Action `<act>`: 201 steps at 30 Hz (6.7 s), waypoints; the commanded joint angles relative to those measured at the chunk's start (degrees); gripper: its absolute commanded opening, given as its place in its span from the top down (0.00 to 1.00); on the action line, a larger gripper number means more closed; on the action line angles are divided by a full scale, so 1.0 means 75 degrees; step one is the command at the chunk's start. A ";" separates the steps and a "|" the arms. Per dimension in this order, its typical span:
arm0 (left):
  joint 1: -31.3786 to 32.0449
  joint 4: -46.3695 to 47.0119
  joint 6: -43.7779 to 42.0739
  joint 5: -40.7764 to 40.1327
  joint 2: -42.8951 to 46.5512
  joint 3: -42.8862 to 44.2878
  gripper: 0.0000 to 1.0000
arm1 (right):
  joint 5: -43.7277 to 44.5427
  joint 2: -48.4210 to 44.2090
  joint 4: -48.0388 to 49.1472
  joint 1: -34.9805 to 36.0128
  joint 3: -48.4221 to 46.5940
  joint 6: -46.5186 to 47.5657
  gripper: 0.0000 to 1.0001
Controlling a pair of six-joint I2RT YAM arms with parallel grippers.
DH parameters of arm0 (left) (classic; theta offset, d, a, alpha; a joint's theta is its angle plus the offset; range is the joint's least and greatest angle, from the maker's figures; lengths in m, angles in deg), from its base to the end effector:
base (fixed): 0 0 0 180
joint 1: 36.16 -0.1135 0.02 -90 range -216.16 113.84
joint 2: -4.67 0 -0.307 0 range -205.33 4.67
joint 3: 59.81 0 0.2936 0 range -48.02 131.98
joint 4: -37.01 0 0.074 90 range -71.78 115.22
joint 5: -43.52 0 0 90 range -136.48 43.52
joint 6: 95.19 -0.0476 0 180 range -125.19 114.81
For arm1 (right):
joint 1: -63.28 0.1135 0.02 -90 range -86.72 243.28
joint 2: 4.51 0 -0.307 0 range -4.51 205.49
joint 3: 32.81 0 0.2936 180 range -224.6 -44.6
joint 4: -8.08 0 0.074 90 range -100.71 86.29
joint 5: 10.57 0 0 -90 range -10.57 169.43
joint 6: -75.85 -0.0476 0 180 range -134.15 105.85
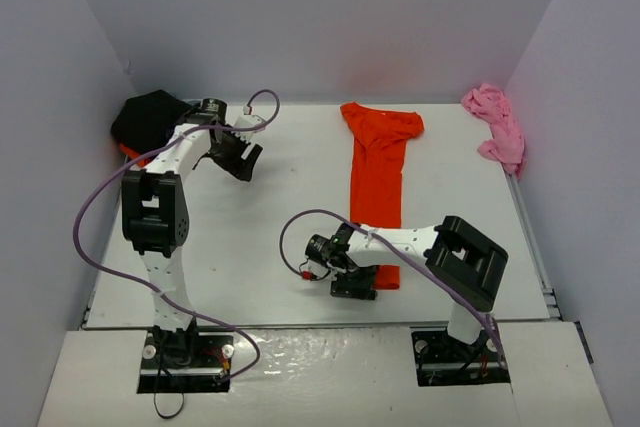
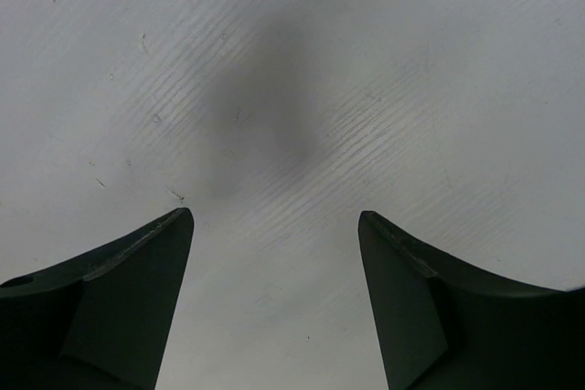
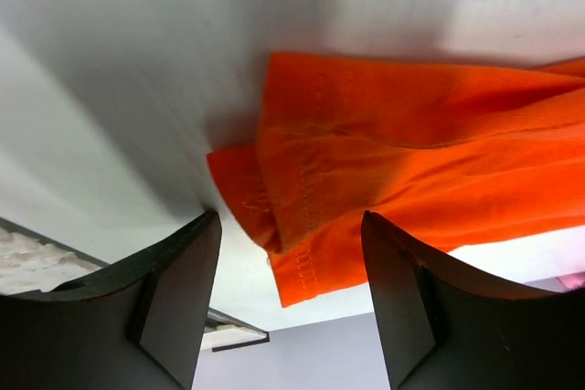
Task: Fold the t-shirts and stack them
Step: Fold the tshirt
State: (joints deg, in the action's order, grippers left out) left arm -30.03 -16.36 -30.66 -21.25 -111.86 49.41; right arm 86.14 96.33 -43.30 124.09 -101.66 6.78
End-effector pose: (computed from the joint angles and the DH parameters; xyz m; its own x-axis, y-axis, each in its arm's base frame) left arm 0.5006 -0.0742 0.2488 -0.6519 0.4613 -0.6019 0.6474 0.7519 -0.1249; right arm 0.1710 0.2948 0.1390 -0.1451 -0.9872 -0.0664 -0.9767 0.1536 -0.1496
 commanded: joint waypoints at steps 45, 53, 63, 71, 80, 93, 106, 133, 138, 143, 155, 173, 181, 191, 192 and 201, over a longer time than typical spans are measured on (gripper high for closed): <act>-0.0068 -0.0354 -0.0495 -0.0060 0.0107 0.0477 0.30 | 0.1766 0.1360 -0.0236 -0.3358 -0.5426 0.2695 1.00; -0.0056 -0.0461 -0.0497 -0.0084 0.0006 0.0620 0.30 | 0.1484 0.3107 -0.0096 -0.3991 -0.6679 0.3025 1.00; -0.0044 -0.0643 -0.0502 -0.0114 -0.0327 0.0849 0.30 | 0.1809 0.4747 0.0064 -0.4546 -0.8328 0.3078 0.78; -0.0044 -0.0494 -0.0542 -0.0140 -0.0286 0.0639 0.30 | 0.4548 0.3976 0.3003 -0.4554 -0.6888 0.2851 0.47; -0.0037 -0.0341 -0.0482 -0.0088 -0.0066 0.0423 0.30 | 0.4554 0.2547 0.3590 -0.4547 -0.6231 0.2413 0.54; -0.0033 -0.0268 -0.0374 -0.0027 0.0052 0.0408 0.29 | 0.1750 -0.0299 0.0962 -0.3485 -0.3560 0.1706 0.47; 0.0061 -0.0247 -0.0380 -0.0095 0.0074 0.0363 0.29 | 0.0988 0.0596 0.1231 -0.3187 -0.2983 0.1313 0.47; 0.0039 -0.0245 -0.0390 -0.0107 -0.0461 0.0521 0.25 | 0.0296 0.2092 0.1065 -0.2839 -0.2866 0.1466 1.00; 0.0038 -0.0186 -0.0413 -0.0105 -0.0317 0.0395 0.24 | -0.0350 0.0915 0.0653 -0.2081 -0.2183 0.1291 1.00; 0.0049 -0.0187 -0.0379 -0.0107 -0.0226 0.0347 0.24 | -0.0657 0.0091 0.0279 -0.1632 -0.2207 0.1012 1.00; 0.0038 -0.0210 -0.0413 -0.0111 -0.0002 0.0277 0.24 | 0.0867 -0.0733 -0.0158 -0.1352 -0.3276 0.1226 1.00; 0.0047 -0.0198 -0.0481 -0.0092 0.0247 0.0088 0.24 | 0.0889 0.3491 -0.0049 -0.4070 -0.7531 0.2805 1.00; 0.0050 -0.0182 -0.0487 -0.0107 0.0100 0.0116 0.24 | 0.1032 0.4653 -0.0026 -0.4223 -0.8849 0.2963 1.00; 0.0050 -0.0113 -0.0472 -0.0095 -0.0025 0.0133 0.24 | 0.1301 0.3393 0.0071 -0.3994 -0.8416 0.2899 1.00; 0.0050 -0.0086 -0.0475 -0.0095 -0.0029 0.0109 0.24 | 0.1331 0.3272 0.0100 -0.3984 -0.8342 0.2911 1.00; 0.0053 -0.0096 -0.0455 -0.0081 -0.0099 0.0123 0.24 | 0.1707 0.3619 0.0246 -0.4185 -0.8994 0.3043 1.00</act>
State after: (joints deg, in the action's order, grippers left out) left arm -29.74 -17.80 -33.56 -22.38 -114.79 48.91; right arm 95.85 124.55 -42.49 93.88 -164.85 28.51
